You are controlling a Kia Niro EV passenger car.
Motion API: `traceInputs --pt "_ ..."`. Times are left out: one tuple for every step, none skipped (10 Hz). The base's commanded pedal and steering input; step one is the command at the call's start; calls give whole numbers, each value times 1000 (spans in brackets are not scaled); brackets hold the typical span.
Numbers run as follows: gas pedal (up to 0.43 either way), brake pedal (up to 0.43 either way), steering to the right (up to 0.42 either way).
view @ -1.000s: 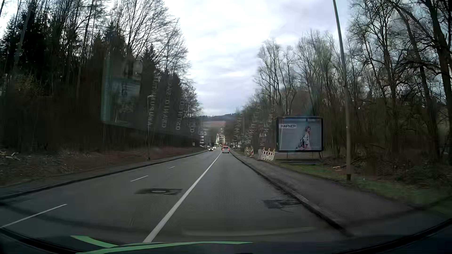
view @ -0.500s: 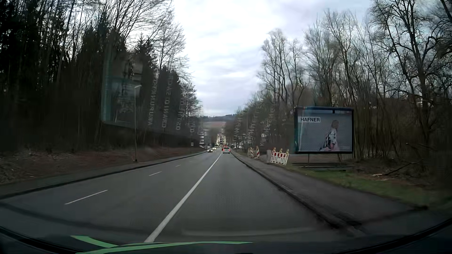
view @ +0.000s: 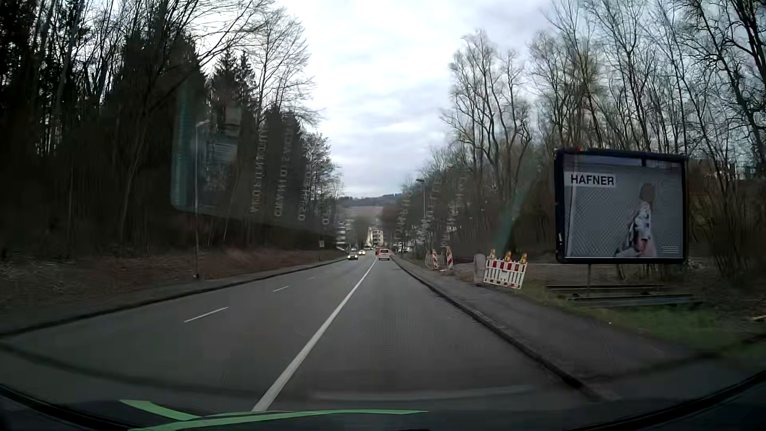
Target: Follow the waypoints while adhering to traffic rules and regulations
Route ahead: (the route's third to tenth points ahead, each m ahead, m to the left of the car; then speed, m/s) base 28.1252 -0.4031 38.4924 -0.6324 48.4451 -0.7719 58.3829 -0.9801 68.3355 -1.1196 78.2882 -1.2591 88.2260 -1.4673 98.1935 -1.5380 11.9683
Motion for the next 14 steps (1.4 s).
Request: traceInputs --pt "0 128 1" --pt "0 128 1" --pt "0 128 1" --pt "0 128 1" --pt "0 122 2" --pt "0 122 2" --pt "0 128 2" --pt "0 128 2" --pt "0 122 2" --pt "0 122 3" --pt "0 122 3" --pt "0 122 3" --pt "0 122 3" --pt "0 128 3"
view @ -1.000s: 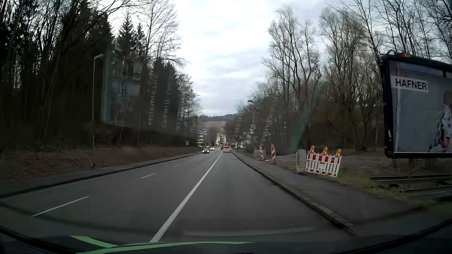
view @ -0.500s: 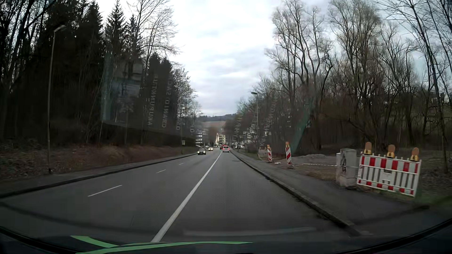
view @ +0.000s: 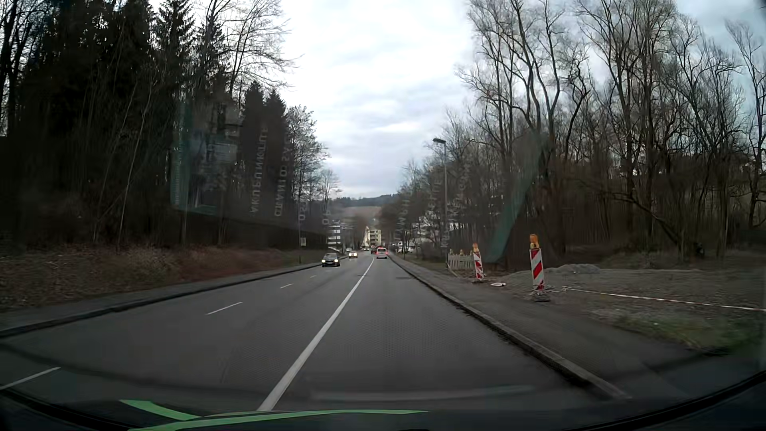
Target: Follow the waypoints while adhering to traffic rules and regulations
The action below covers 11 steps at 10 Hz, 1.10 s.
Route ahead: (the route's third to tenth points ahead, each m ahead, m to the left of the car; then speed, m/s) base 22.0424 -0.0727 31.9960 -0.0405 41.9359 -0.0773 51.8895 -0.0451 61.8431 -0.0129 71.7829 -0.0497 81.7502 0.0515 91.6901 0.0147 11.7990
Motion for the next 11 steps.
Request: traceInputs --pt "0 122 3" --pt "0 128 3" --pt "0 128 3" --pt "0 128 3" --pt "0 122 3" --pt "0 128 3" --pt "0 128 3" --pt "0 122 2" --pt "0 122 1" --pt "0 122 1" --pt "0 122 1"
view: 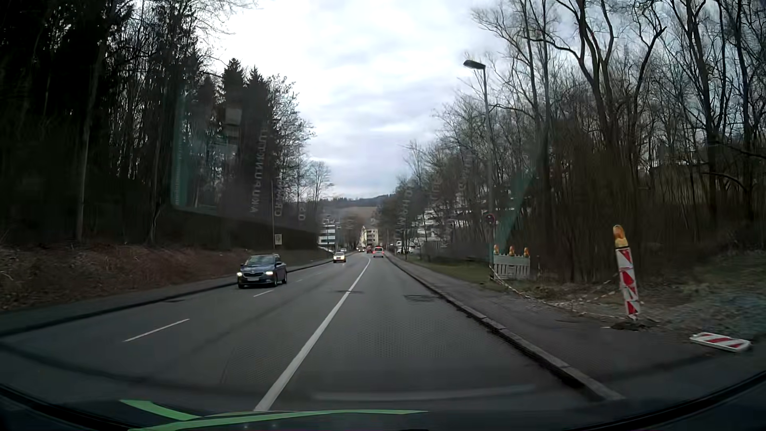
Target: Follow the waypoints while adhering to traffic rules and regulations
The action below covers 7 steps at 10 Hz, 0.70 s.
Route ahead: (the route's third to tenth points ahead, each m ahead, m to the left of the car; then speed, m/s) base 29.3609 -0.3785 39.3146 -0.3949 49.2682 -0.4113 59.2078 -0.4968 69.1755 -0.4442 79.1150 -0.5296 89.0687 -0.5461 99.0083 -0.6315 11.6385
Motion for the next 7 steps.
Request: traceInputs --pt "0 122 0" --pt "0 122 -1" --pt "0 122 -1" --pt "0 122 -1" --pt "0 122 -1" --pt "0 122 -1" --pt "0 122 -1"
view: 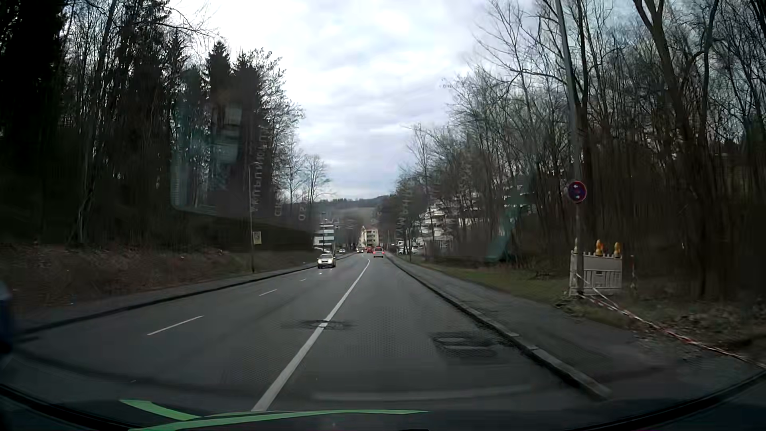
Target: Follow the waypoints while adhering to traffic rules and regulations
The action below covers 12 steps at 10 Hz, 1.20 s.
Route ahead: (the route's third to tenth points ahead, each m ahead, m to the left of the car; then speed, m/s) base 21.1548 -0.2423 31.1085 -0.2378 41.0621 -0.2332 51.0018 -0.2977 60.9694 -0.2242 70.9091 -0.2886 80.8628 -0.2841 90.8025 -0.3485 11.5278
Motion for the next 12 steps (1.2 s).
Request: traceInputs --pt "0 122 -1" --pt "0 122 -1" --pt "0 116 -1" --pt "0 116 -1" --pt "0 116 -1" --pt "0 116 -1" --pt "0 116 -1" --pt "0 116 -1" --pt "0 110 -1" --pt "0 110 -1" --pt "0 110 -1" --pt "0 104 -1"
